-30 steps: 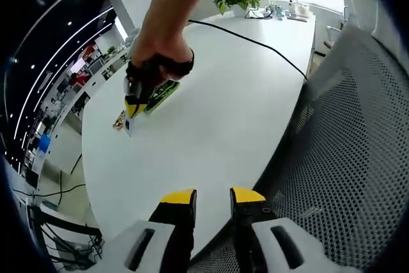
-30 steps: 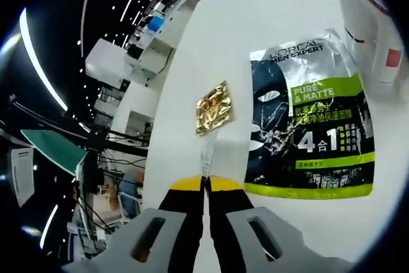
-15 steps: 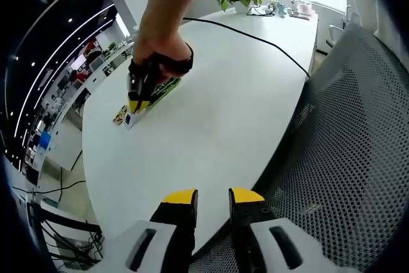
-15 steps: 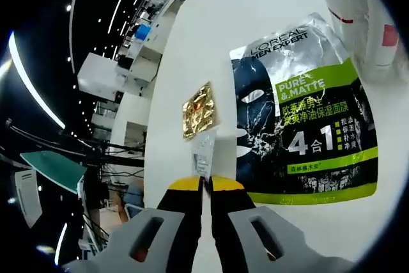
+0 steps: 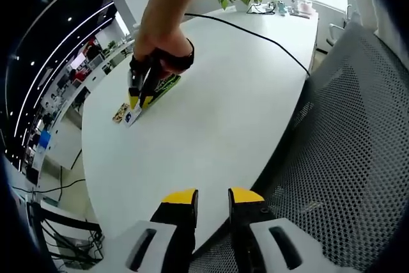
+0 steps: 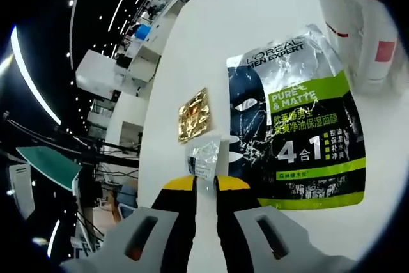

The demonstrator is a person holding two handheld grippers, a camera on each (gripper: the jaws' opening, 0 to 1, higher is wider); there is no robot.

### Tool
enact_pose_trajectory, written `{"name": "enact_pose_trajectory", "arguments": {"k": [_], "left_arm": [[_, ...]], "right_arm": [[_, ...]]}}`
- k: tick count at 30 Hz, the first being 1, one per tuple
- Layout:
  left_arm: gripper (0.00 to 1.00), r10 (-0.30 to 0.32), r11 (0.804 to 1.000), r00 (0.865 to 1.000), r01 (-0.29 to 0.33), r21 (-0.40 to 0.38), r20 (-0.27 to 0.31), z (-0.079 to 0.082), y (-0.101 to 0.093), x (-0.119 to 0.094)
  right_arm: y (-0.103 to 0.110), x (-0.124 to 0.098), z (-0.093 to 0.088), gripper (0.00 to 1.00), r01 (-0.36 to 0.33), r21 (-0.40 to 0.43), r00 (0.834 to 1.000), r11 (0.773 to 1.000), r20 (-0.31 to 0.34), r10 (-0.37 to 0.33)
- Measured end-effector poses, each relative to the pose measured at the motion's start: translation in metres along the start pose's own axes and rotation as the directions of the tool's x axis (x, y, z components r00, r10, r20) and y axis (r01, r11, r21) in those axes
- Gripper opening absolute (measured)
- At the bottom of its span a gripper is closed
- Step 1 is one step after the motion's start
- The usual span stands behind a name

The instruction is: Arrange the skincare products in the storage area until every visible bottle or jar stands upright without overlapping.

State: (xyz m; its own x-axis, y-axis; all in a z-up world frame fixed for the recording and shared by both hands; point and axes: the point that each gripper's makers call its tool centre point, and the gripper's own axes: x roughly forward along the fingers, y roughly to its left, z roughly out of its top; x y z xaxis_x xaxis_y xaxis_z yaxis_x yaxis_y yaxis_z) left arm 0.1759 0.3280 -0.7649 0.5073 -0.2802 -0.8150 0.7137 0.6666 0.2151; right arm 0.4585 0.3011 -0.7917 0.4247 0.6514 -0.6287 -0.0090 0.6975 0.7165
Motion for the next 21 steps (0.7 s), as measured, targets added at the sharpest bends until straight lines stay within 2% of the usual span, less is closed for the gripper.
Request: {"name": "enact_pose_trajectory", "arguments": {"k": [9, 12, 13, 14, 21], "left_arm": [[0.20, 0.001, 1.000, 1.000, -0.001, -0.001, 0.001, 0.0001, 0.0005, -0.0003], [0.20, 0.001, 1.000, 1.000, -0.001, 0.000, 0.001, 0.0001, 0.0004, -0.0003], [0.20, 0.001, 1.000, 1.000, -0.001, 0.001, 0.001, 0.0001, 0.0003, -0.0003], [0.20, 0.000, 1.000, 1.000, 0.000, 0.001, 0.001, -0.0001, 0.0002, -0.0003], [0.20, 0.002, 1.000, 1.000, -0.002, 0.001, 0.000, -0.0003, 0.0005, -0.0002]], "right_arm": [[-0.0043, -0.0079, 0.0095, 0.10, 0.008, -0.019, 1.000, 1.000, 0.026, -0.008], [0.0011, -0.0061, 0.0040, 0.13, -0.039, 0.005, 0.999, 0.999, 0.003, 0.039], [0.0016, -0.0058, 0.0014, 0.14, -0.043, 0.028, 0.999, 0.999, -0.012, 0.044], [0.0004, -0.0058, 0.0032, 0.14, -0.036, 0.009, 0.999, 0.999, -0.003, 0.036], [0.0039, -0.0018, 0.0058, 0.16, -0.046, 0.022, 0.999, 0.999, -0.005, 0.046]]}}
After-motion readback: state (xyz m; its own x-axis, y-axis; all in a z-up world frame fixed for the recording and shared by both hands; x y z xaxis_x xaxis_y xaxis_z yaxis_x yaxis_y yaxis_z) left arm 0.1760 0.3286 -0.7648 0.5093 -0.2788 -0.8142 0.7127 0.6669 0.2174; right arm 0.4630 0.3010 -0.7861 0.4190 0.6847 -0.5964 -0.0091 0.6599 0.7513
